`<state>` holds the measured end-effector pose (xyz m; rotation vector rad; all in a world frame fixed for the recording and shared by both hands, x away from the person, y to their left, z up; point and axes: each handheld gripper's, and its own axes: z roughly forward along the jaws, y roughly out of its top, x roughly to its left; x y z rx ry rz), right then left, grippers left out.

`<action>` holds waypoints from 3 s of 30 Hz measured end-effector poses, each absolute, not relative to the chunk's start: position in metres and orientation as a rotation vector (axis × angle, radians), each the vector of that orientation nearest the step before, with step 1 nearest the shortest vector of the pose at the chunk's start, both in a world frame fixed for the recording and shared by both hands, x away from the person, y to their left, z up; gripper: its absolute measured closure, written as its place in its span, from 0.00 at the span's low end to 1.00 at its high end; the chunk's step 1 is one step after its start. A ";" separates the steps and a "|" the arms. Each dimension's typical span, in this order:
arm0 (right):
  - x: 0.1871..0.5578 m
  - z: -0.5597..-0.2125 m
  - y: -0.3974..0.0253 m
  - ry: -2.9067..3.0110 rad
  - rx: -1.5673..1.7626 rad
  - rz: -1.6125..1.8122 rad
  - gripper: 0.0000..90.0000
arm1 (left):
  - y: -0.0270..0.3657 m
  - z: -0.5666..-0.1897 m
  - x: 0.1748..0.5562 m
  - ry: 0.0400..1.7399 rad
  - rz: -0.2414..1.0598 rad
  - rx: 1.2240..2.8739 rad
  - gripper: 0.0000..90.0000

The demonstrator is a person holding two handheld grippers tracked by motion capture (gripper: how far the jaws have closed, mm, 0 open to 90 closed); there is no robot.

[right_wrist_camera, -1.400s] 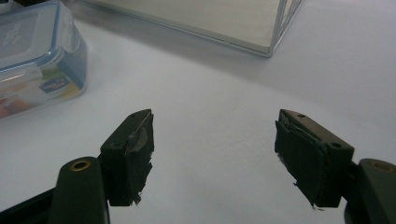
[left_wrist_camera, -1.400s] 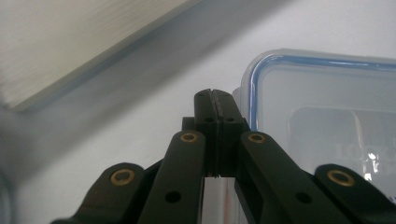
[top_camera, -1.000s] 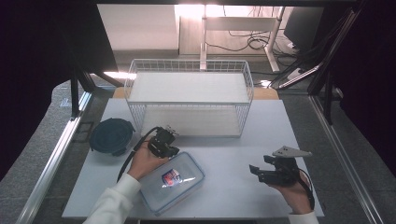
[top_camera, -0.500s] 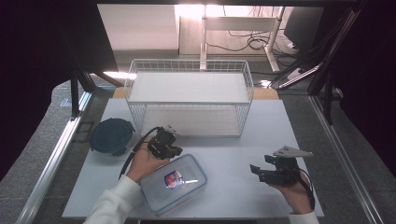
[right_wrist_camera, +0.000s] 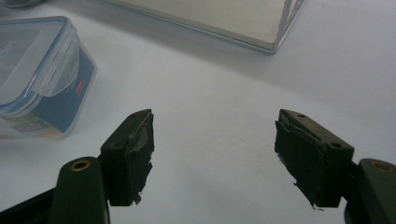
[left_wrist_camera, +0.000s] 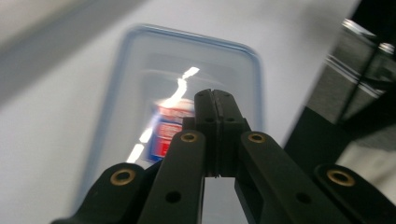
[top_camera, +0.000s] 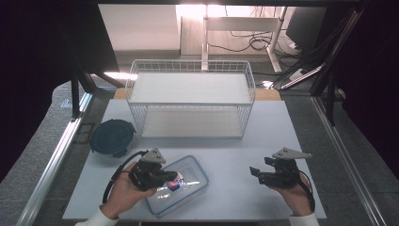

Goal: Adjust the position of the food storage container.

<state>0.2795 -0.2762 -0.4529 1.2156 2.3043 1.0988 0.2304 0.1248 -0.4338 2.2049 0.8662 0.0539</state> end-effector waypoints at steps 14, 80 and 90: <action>0.279 -0.453 -0.276 2.314 1.218 1.098 0.31 | 0.094 -0.459 0.184 0.744 0.018 2.348 1.00; 0.283 -0.462 -0.273 2.331 1.229 1.075 0.31 | 0.220 -0.490 0.250 1.461 0.289 2.153 1.00; 0.283 -0.463 -0.271 2.336 1.229 1.072 0.31 | 0.205 -0.494 0.268 1.437 0.217 2.155 1.00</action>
